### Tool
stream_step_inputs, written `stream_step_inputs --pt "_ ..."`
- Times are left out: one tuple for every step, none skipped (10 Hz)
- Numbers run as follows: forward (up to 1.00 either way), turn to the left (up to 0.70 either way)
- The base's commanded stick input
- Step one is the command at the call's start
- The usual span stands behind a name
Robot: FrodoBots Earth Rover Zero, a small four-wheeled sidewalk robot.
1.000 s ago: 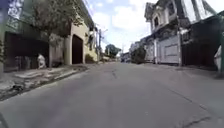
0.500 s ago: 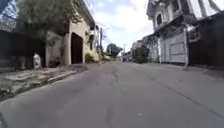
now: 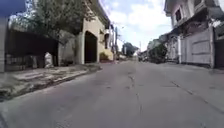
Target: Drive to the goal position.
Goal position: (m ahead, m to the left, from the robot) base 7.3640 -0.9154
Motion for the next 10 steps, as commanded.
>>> stream_step_inputs --pt "1.00 0.00" --pt "1.00 0.00" --pt "1.00 0.00" --pt "1.00 0.00" --pt "1.00 0.00" --pt "1.00 0.00" --pt "1.00 0.00" --pt "1.00 0.00" --pt "1.00 0.00" --pt "1.00 0.00"
